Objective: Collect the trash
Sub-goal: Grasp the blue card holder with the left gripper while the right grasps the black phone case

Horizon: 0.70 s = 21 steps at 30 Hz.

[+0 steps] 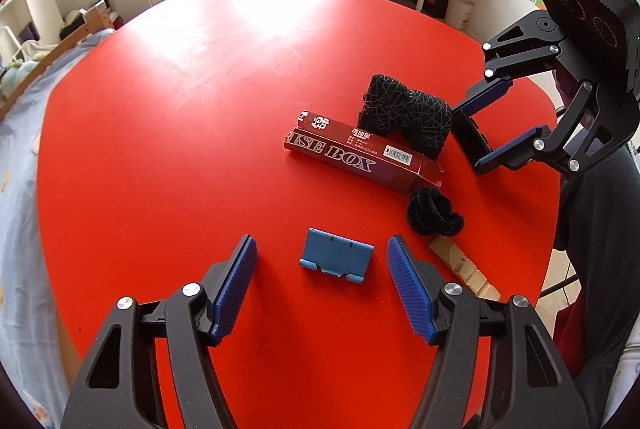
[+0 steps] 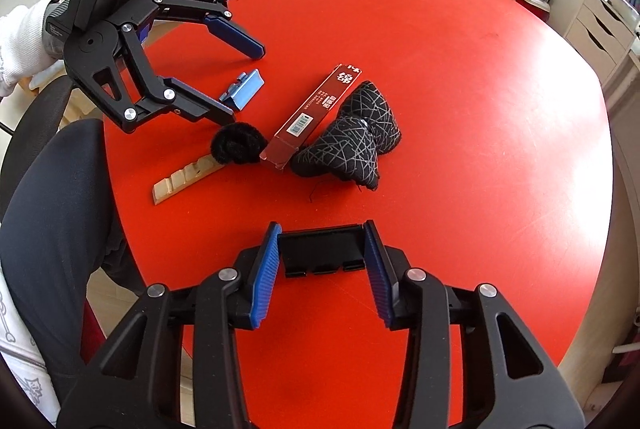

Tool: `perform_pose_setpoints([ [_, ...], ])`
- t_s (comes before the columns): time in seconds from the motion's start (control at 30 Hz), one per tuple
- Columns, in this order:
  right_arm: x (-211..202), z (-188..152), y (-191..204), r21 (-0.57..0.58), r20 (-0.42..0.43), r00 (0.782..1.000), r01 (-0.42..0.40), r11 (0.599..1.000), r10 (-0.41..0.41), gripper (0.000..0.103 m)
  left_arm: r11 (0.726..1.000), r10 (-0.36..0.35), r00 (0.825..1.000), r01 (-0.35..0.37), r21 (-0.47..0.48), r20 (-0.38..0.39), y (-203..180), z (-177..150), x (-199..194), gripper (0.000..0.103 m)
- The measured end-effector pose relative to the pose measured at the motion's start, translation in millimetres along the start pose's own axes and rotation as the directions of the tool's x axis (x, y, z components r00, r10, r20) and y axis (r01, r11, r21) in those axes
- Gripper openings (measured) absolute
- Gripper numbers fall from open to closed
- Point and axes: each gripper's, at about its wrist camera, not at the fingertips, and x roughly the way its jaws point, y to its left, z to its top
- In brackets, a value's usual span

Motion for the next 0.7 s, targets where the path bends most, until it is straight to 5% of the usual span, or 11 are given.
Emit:
perform_pose_setpoints([
  [0.2, -0.4, -1.3, 0.2, 0.005, -0.001, 1.000, 0.003, 1.000, -0.003, 0.041, 1.000, 0.001, 1.000, -0.001, -0.012, -0.003, -0.9, 2.9, -2.3, 0.033],
  [0.7, -3.3, -4.1, 2.1, 0.046, -0.003, 1.000, 0.022, 0.999, -0.022, 0.041, 0.993, 0.040, 0.999, -0.039, -0.112, 0.000, 3.4, 2.6, -7.8, 0.032],
])
